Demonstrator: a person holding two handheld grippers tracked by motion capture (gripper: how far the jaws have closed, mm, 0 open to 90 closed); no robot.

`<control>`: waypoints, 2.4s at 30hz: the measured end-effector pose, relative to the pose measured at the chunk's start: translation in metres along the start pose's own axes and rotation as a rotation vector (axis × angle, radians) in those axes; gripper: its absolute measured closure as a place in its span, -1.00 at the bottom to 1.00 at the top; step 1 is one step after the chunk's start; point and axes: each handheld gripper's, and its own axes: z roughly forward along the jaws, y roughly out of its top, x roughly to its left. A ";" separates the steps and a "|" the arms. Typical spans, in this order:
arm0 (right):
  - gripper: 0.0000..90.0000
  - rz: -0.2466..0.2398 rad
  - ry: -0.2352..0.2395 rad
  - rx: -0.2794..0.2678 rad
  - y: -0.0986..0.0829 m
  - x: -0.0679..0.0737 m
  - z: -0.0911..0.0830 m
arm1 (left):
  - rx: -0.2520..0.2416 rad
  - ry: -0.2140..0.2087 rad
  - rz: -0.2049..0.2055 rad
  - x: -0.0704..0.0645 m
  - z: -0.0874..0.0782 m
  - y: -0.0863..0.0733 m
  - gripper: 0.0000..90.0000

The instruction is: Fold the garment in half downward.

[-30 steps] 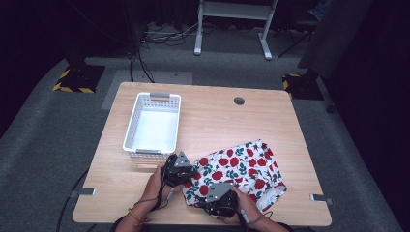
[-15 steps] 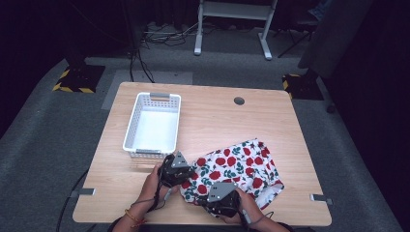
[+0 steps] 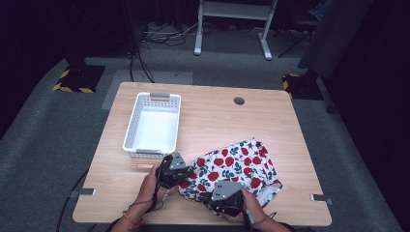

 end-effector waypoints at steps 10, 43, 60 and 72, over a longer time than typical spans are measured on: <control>0.86 0.035 -0.019 -0.041 0.003 -0.008 -0.011 | -0.030 -0.004 -0.008 0.000 -0.004 0.000 0.78; 0.87 0.259 -0.233 -0.183 -0.021 -0.069 -0.096 | -0.067 0.001 0.003 -0.016 -0.005 0.101 0.79; 0.87 0.479 -0.343 -0.224 -0.074 -0.100 -0.127 | -0.051 0.003 0.029 -0.028 0.041 0.138 -0.02; 0.86 0.597 -0.434 -0.156 -0.112 -0.124 -0.136 | -0.108 0.001 0.026 -0.025 0.016 0.100 -0.37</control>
